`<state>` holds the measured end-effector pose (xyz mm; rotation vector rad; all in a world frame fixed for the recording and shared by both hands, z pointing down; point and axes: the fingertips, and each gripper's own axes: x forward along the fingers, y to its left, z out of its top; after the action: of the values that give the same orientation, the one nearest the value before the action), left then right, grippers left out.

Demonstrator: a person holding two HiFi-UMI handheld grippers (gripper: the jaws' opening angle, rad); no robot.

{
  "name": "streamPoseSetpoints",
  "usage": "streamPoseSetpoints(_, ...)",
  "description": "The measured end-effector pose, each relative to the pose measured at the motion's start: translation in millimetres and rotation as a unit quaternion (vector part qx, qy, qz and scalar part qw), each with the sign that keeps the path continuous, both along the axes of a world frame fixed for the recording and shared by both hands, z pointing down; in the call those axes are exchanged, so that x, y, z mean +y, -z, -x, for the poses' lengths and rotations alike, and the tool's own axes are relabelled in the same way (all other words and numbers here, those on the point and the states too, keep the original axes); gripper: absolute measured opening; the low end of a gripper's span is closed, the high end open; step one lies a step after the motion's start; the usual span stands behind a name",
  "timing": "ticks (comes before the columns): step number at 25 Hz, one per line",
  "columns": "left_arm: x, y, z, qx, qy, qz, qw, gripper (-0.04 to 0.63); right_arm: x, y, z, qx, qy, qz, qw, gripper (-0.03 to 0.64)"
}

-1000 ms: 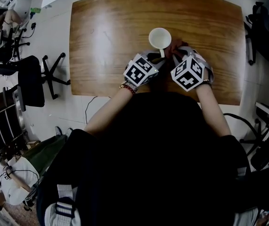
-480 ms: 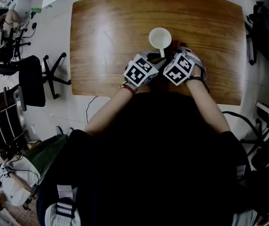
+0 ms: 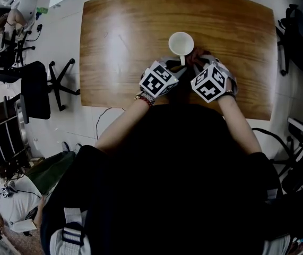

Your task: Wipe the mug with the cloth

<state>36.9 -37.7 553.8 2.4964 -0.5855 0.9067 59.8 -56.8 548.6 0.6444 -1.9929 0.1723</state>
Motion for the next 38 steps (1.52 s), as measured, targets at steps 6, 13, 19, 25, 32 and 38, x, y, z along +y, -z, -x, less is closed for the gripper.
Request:
streamPoseSetpoints(6, 0.2, 0.6, 1.0, 0.002, 0.002, 0.0, 1.0, 0.071, 10.0, 30.5, 1.8, -0.019, 0.011, -0.022, 1.0, 0.066)
streamPoseSetpoints(13, -0.6, -0.1, 0.9, 0.0, 0.001, 0.0, 1.0, 0.071, 10.8, 5.6, 10.7, -0.002, 0.037, -0.006, 0.999, 0.066)
streamPoseSetpoints(19, 0.2, 1.0, 0.5, 0.0, -0.001, -0.003, 1.0, 0.069, 11.5, -7.3, 12.1, 0.011, 0.042, 0.004, 0.999, 0.066)
streamPoseSetpoints(25, 0.2, -0.5, -7.0, 0.009, 0.007, 0.004, 0.9999, 0.069, 15.4, 9.4, -11.7, 0.007, 0.015, -0.005, 1.0, 0.066)
streamPoseSetpoints(32, -2.9, 2.0, -35.1, 0.024, 0.008, 0.011, 0.9996, 0.061, 22.5, 25.1, -40.9, 0.017, -0.016, -0.029, 0.999, 0.067)
streamPoseSetpoints(38, -5.4, 4.1, -47.0, 0.051, 0.051, 0.033, 0.9969, 0.071, 19.2, 30.7, -61.2, 0.008, -0.056, -0.033, 0.998, 0.066)
